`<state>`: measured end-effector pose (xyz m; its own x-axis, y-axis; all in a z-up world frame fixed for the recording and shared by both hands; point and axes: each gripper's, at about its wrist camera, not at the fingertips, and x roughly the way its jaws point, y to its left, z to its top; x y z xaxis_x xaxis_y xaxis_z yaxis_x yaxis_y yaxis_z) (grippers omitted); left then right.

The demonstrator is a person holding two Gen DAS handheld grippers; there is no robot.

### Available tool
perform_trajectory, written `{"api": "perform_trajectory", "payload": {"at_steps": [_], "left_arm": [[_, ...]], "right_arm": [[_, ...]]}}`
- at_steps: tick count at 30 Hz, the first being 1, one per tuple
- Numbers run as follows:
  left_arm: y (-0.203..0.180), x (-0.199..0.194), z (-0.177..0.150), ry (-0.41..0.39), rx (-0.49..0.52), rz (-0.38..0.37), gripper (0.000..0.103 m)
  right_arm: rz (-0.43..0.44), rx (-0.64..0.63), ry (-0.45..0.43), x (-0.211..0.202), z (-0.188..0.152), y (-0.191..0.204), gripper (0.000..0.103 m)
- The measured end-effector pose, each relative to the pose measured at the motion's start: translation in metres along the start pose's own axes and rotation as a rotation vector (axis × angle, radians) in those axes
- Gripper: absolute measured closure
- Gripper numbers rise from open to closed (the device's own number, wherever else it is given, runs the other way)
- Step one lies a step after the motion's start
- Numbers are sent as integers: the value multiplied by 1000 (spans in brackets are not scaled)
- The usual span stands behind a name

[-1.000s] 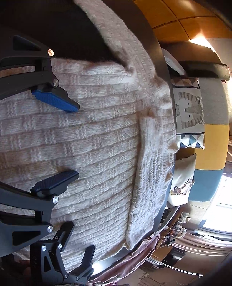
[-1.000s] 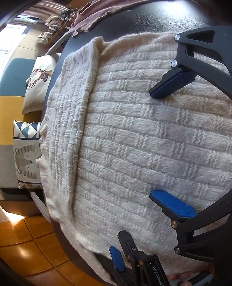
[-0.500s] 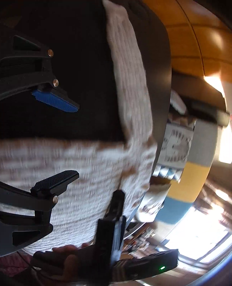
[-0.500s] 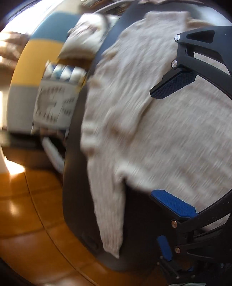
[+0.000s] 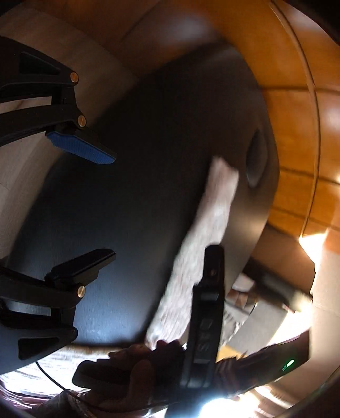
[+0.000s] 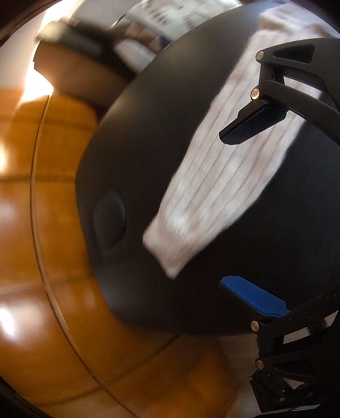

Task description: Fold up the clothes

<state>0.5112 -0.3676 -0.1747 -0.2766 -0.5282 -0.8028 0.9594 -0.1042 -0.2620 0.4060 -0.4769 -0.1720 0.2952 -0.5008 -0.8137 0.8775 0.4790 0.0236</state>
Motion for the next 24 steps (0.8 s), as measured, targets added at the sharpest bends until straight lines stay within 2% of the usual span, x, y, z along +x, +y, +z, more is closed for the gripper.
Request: {"api": "perform_trajectory", "payload": {"at_steps": [4, 7, 9, 13, 17, 24], "left_arm": [[27, 5, 0, 15, -45, 27, 34], [42, 8, 0, 24, -90, 37, 34], [50, 9, -1, 26, -105, 46, 34], [60, 11, -1, 29, -133, 58, 34], [70, 16, 0, 37, -153, 69, 34], [64, 21, 1, 58, -150, 64, 34]], "right_arm": [[-4, -116, 41, 35, 21, 36, 1], [-12, -155, 68, 56, 31, 47, 1], [0, -147, 87, 69, 38, 49, 2], [14, -124, 141, 96, 46, 48, 13], [17, -103, 142, 107, 50, 43, 13], [10, -92, 166, 111, 54, 45, 15]]}}
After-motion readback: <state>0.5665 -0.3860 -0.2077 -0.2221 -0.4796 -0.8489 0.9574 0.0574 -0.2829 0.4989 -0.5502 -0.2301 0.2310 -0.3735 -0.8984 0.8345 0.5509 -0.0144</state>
